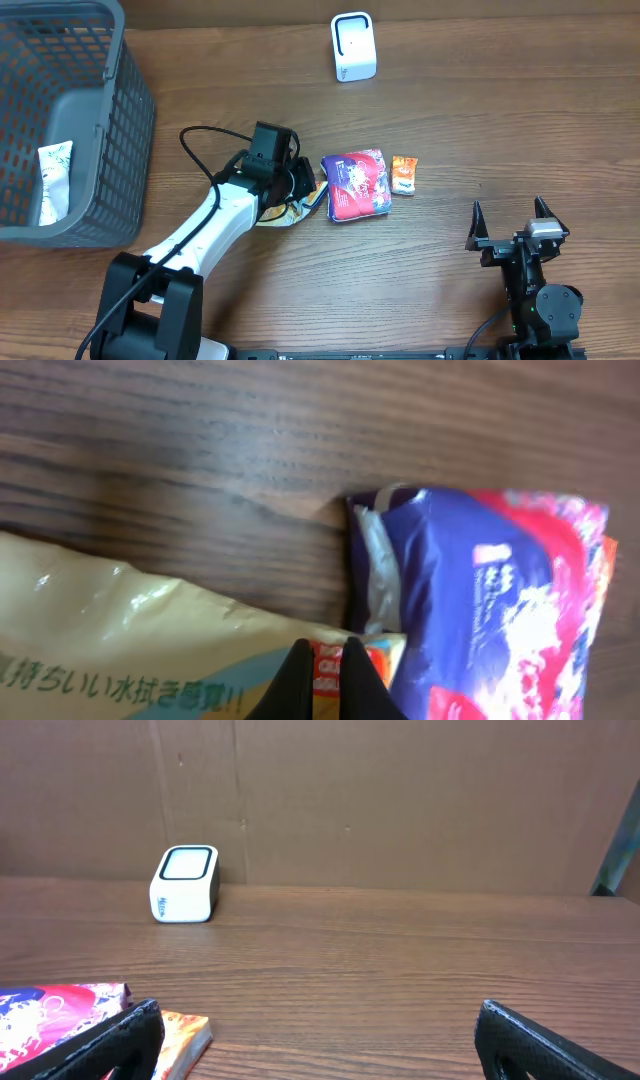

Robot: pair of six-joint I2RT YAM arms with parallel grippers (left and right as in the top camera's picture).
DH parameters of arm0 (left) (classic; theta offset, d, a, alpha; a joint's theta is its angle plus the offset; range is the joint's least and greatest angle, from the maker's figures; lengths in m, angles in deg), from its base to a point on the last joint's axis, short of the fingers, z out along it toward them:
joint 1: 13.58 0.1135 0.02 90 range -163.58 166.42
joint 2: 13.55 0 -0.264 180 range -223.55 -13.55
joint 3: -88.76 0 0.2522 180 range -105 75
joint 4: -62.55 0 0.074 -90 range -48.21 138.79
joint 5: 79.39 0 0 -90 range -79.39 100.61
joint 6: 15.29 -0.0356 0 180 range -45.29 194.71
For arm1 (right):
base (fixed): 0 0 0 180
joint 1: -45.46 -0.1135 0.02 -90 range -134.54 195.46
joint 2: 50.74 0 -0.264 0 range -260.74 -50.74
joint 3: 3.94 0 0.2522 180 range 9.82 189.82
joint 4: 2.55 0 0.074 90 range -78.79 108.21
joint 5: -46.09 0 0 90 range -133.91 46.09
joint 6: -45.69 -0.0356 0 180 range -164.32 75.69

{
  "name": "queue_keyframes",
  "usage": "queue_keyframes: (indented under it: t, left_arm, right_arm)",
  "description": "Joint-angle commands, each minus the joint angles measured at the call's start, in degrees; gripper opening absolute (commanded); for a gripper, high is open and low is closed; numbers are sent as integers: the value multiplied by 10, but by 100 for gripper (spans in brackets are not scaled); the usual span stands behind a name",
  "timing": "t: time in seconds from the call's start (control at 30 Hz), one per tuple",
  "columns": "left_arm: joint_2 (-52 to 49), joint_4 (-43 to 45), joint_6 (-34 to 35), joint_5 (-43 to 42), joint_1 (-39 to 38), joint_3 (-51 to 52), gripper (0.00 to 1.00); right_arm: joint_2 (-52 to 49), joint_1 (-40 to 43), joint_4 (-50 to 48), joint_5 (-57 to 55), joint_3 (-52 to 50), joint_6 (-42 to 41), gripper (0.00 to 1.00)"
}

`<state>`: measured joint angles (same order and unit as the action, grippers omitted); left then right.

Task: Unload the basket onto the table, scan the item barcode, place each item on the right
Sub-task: 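Release the yellow bag on the table with the left gripper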

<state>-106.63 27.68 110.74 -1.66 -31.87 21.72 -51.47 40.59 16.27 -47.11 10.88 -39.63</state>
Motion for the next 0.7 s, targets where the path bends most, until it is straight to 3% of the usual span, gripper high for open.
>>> queue_keyframes:
  t: [0.0,0.23,0.37,0.47,0.5,0.53,0.67]
  left_arm:
    - [2,-52,-61,-4,13,-49,4]
    - [31,-321,-64,111,44,-234,5]
    - [33,-418,5,161,46,-262,19]
    - [32,-440,61,167,48,-233,31]
    - [32,-437,78,167,48,-217,82]
    - [32,-429,94,167,48,-201,100]
    - [31,-359,143,165,49,-132,100]
  right_arm:
    - [6,2,-4,-2,-6,-4,100]
    - [6,2,-4,-2,-6,-4,100]
    - [6,2,-4,-2,-6,-4,100]
    - [6,2,-4,-2,-6,-4,100]
    - [6,2,-4,-2,-6,-4,100]
    - [6,2,-4,-1,-6,-4,100]
    - [6,2,-4,-1,-6,-4,100]
